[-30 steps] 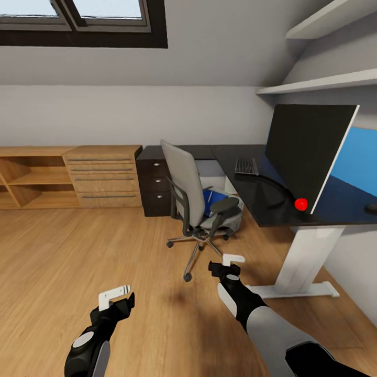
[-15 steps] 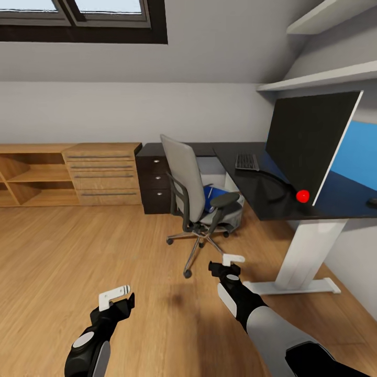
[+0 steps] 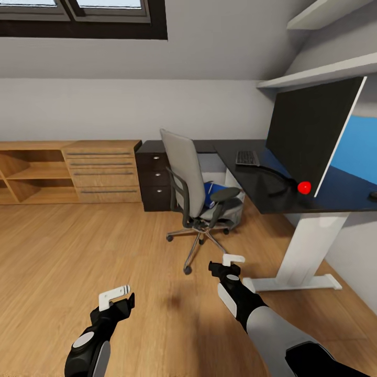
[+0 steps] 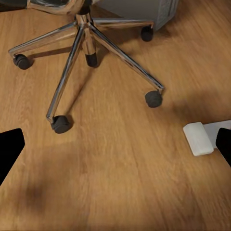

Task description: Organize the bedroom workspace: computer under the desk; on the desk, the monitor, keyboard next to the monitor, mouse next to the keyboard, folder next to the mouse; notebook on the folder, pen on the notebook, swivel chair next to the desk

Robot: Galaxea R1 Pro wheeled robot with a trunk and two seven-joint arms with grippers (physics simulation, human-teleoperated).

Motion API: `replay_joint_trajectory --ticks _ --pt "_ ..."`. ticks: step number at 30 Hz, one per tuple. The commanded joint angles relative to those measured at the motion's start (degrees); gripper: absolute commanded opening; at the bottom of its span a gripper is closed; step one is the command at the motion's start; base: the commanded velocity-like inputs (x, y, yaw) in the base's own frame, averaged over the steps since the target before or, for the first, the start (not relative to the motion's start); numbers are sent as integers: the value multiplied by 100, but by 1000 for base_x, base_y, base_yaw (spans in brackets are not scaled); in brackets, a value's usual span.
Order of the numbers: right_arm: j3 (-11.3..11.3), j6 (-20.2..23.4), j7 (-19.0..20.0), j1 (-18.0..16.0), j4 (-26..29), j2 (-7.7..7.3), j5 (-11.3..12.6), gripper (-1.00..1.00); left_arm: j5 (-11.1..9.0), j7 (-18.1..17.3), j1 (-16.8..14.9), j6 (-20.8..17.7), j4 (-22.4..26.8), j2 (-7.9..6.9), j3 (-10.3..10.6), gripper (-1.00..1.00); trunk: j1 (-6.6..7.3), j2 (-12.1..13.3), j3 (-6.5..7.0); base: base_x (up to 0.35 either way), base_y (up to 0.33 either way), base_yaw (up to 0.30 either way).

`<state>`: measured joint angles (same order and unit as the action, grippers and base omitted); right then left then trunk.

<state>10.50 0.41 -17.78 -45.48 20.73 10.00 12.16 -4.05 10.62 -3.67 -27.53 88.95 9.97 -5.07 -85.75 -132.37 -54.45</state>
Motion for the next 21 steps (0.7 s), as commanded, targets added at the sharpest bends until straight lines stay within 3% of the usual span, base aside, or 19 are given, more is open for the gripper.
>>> replay_joint_trajectory --ticks 1,21 --pt "40 4 -43 -5 1 0 50 100 -43 28 -2 -27 9 3 -3 100 -21 -44 -24 0 0 0" --pt "48 7 -42 3 1 0 50 100 -43 28 -2 -33 9 3 6 100 -461 -846 -383 0 0 0"
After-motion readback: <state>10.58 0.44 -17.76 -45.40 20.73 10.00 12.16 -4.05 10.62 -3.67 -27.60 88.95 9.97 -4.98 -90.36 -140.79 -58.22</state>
